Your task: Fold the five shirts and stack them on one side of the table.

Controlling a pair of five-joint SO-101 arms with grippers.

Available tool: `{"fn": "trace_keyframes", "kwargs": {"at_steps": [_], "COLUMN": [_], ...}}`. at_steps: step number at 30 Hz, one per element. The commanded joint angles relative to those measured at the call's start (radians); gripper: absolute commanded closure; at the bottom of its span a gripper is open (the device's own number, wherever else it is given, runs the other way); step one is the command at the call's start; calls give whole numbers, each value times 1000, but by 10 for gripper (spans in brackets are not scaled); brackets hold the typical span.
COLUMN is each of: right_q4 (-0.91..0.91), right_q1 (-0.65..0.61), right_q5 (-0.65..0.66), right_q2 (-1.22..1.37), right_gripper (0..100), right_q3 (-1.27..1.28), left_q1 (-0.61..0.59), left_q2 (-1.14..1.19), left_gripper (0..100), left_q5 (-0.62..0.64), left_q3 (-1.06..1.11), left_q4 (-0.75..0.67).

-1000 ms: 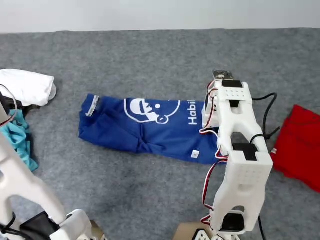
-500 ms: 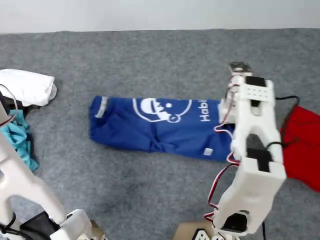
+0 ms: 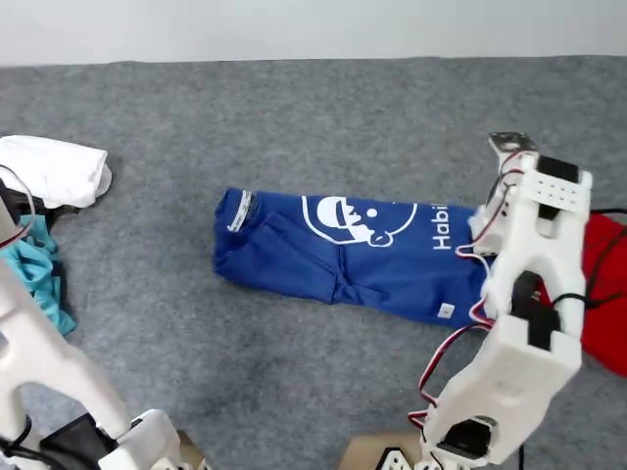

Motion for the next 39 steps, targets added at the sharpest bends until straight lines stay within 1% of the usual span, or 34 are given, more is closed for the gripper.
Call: {"fn": "trace_keyframes", "kwargs": {"at_steps": [1, 5, 9, 14, 18, 24, 33, 39], "right_q4": [68, 117, 116, 68, 65, 65, 76, 74], "right_q1": [-104, -254, -394, -535, -630, -710, -802, -849], "right_q5": [14, 8, 6, 6, 6, 9, 11, 12], "right_q2": [-127, -200, -222, -206, -170, -53, 153, 246], "right_gripper": [988, 988, 988, 988, 988, 988, 988, 988], "right_q3": [-75, -75, -75, -94, -172, -325, -519, -629], "left_q1": [-3, -2, 2, 0, 3, 5, 5, 3], "left_q2": [-38, -38, -38, -40, -81, -130, -212, -233], "left_gripper": [998, 998, 998, 998, 998, 998, 997, 997], "left_q5": [-8, -11, -11, -11, -11, -11, -12, -12], "left_q3": [2, 2, 2, 2, 2, 28, 265, 292], "left_q4": [21, 21, 21, 21, 21, 21, 18, 18]}}
